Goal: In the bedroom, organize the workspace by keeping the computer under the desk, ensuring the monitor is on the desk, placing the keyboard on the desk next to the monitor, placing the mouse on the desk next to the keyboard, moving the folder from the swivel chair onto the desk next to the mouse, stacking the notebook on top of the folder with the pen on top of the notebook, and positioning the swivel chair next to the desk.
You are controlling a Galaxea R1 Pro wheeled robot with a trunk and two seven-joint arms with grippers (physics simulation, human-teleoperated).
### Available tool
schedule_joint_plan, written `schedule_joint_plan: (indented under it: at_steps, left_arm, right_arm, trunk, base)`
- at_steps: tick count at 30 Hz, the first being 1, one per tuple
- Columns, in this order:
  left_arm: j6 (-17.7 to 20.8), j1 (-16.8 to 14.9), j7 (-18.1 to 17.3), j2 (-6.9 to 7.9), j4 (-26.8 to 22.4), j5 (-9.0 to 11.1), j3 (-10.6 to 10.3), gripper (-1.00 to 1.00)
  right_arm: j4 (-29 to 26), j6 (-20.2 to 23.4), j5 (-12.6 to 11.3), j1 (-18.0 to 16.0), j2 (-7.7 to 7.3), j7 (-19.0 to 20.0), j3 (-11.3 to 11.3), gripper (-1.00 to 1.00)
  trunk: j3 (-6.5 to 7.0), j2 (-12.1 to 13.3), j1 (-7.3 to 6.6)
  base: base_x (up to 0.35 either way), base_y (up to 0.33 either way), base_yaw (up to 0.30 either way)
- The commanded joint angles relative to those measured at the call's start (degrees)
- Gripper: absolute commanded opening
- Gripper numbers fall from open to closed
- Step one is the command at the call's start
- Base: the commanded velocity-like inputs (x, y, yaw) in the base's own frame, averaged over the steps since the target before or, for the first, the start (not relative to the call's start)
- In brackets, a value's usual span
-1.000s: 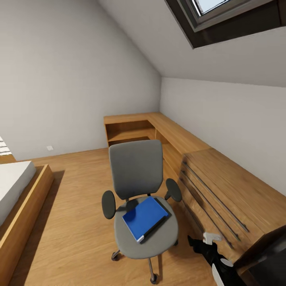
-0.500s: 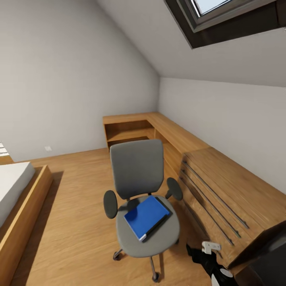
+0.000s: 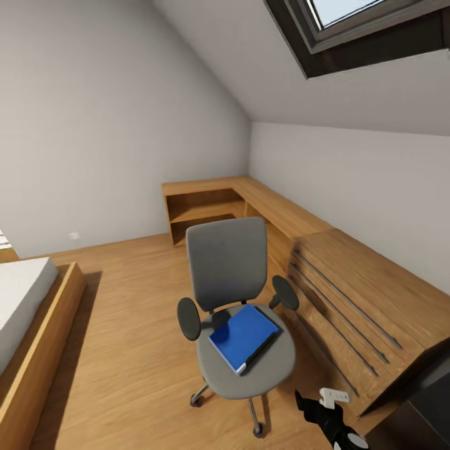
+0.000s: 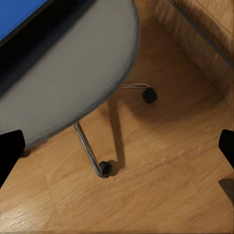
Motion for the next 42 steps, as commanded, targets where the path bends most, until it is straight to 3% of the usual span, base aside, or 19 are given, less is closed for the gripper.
schedule_joint_plan:
  at_steps: [1,15,29,42]
  left_arm:
    - [0.0,0.0,-0.5,-0.01,-0.1,0.6,0.1,1.0]
    - [0.0,0.0,-0.5,-0.01,-0.1,0.6,0.1,1.0]
    - [-0.1,0.0,-0.5,-0.09,-0.1,0.5,0.0,1.0]
    - [0.0,0.0,-0.5,-0.07,-0.1,0.4,-0.1,1.0]
  right_arm:
    - [0.2,-0.6,0.6,-0.1,0.06,0.0,-0.5,1.0]
    - [1.2,-3.4,0.4,-0.1,0.36,-2.8,-0.5,1.0]
    - [4.4,-6.1,0.3,-0.1,0.68,-4.4,-0.6,1.0]
    - [4.9,-7.5,0.3,-0.1,0.71,-4.5,-0.6,1.0]
  trunk:
    - [-0.02,0.0,0.0]
    - [0.29,0.0,0.0]
    - [0.3,0.0,0.0]
    - [0.45,0.0,0.0]
  base:
    - [-0.01,0.071,-0.109]
    - [-0.003,0.019,-0.206]
    - [0.0,0.0,-0.071]
    - [0.0,0.266,-0.245]
